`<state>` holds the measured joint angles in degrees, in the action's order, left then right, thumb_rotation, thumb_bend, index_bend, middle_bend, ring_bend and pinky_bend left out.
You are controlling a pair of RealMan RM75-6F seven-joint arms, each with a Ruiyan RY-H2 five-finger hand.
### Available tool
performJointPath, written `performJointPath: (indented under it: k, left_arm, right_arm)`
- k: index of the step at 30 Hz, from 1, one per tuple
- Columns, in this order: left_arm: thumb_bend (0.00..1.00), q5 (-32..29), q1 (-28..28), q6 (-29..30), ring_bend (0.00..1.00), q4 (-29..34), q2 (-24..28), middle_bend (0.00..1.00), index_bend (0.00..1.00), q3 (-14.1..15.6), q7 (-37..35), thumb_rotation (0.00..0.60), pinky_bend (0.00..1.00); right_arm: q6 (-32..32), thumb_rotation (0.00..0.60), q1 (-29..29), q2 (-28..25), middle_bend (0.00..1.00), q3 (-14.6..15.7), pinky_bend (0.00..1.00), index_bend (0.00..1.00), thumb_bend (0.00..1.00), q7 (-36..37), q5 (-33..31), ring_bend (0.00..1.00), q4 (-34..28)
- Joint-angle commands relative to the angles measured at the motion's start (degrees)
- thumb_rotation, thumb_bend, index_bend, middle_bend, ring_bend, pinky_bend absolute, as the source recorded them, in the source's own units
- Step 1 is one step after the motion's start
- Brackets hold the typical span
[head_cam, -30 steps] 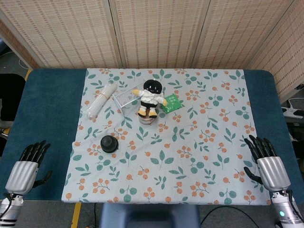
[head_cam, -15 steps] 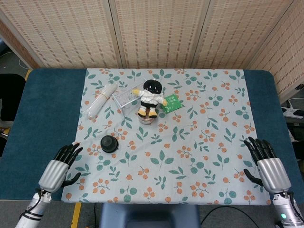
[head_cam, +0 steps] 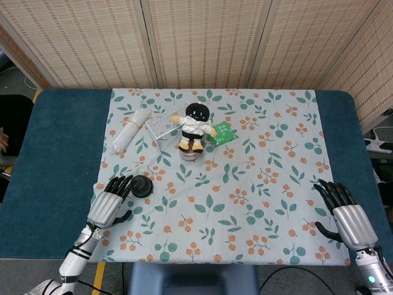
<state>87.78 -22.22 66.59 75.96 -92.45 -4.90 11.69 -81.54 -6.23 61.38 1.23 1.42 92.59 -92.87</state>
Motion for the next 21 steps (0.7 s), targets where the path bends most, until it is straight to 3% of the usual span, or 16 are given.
performJointPath:
  k: [1,21]
  left_arm:
    - [0.32,-1.1,-1.5,-1.2,0.00,-2.0,-1.9,0.00,0.00,-0.7,0.4,0.600,0.09]
    - [0.32,-7.7,-6.4,-7.0,0.00,-11.1,-8.7,0.00,0.00,-2.2,2.3,0.600,0.13]
  right_arm:
    - [0.3,0.600,-0.1,-0.2,0.00,0.0,0.00,0.00,0.18,0.4,-0.1,0.00,0.1]
    - [-0.1,0.600,0.2,-1.2,0.00,0.3,0.00,0.00,0.18,1.5,0.0,0.00,0.0]
